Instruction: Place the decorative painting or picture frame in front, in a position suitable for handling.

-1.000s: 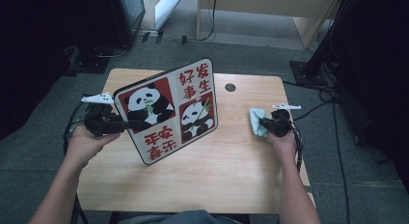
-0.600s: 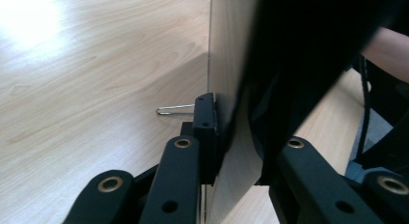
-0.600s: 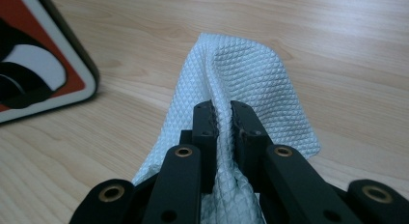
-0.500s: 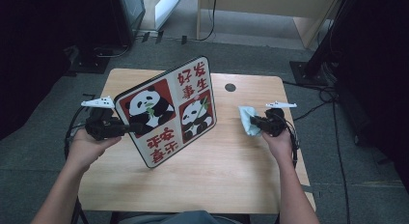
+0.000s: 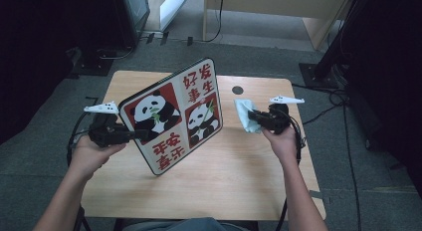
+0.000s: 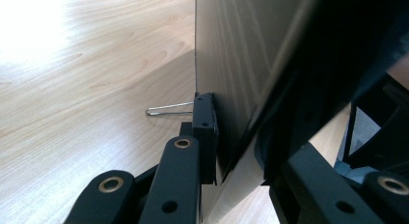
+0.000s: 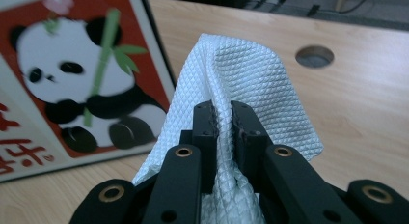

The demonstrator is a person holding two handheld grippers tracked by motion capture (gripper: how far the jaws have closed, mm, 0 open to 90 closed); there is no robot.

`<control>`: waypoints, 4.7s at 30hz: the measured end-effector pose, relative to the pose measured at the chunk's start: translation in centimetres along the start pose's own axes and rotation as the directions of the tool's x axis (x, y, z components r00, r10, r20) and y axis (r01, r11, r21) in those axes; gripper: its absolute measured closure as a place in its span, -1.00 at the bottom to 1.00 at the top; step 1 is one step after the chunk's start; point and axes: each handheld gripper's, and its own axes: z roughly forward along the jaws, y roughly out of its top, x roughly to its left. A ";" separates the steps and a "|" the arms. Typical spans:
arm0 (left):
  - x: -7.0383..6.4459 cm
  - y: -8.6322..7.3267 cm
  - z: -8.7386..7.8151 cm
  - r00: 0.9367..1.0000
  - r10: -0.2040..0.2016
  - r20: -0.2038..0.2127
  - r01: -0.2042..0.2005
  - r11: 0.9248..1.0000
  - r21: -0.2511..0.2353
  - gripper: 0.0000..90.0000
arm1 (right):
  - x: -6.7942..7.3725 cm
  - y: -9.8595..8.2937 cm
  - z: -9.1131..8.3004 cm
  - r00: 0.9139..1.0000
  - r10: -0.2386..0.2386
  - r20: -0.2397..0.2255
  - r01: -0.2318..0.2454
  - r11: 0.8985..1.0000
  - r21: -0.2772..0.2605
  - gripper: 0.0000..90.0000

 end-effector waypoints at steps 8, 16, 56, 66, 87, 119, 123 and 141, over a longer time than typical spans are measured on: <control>0.0 0.0 0.0 1.000 -0.005 0.000 0.005 1.000 -0.001 0.75 | 3.9 4.7 -0.5 0.992 -0.105 -0.063 0.100 0.992 -0.079 0.82; 0.0 0.0 0.0 1.000 -0.007 -0.001 0.007 1.000 -0.001 0.75 | 7.4 8.8 -0.3 0.975 -0.192 -0.114 0.171 0.971 -0.169 0.82; 0.2 0.0 0.1 1.000 -0.002 0.018 0.002 1.000 0.001 0.75 | 8.9 9.3 6.0 0.975 -0.212 -0.069 0.193 0.958 -0.211 0.81; -0.2 -0.1 0.2 1.000 0.001 0.030 -0.001 1.000 0.006 0.75 | 8.8 8.9 5.4 0.975 -0.211 -0.064 0.196 0.962 -0.190 0.81; -0.6 -0.4 0.2 0.999 0.018 0.041 -0.018 1.000 0.006 0.73 | 7.9 5.9 5.5 0.980 -0.174 -0.092 0.157 0.973 -0.170 0.81; -0.6 -0.3 0.3 0.999 0.019 0.051 -0.019 1.000 0.003 0.70 | 6.2 2.7 6.8 0.985 -0.142 -0.103 0.132 0.986 -0.097 0.81; -0.6 -0.3 0.4 0.998 0.018 0.055 -0.018 1.000 0.003 0.69 | 5.8 1.7 7.2 0.986 -0.130 -0.103 0.122 0.989 -0.081 0.80; -0.6 -0.3 0.4 0.998 0.015 0.063 -0.015 1.000 0.008 0.67 | 5.1 -0.5 8.0 0.989 -0.116 -0.092 0.114 0.993 -0.034 0.80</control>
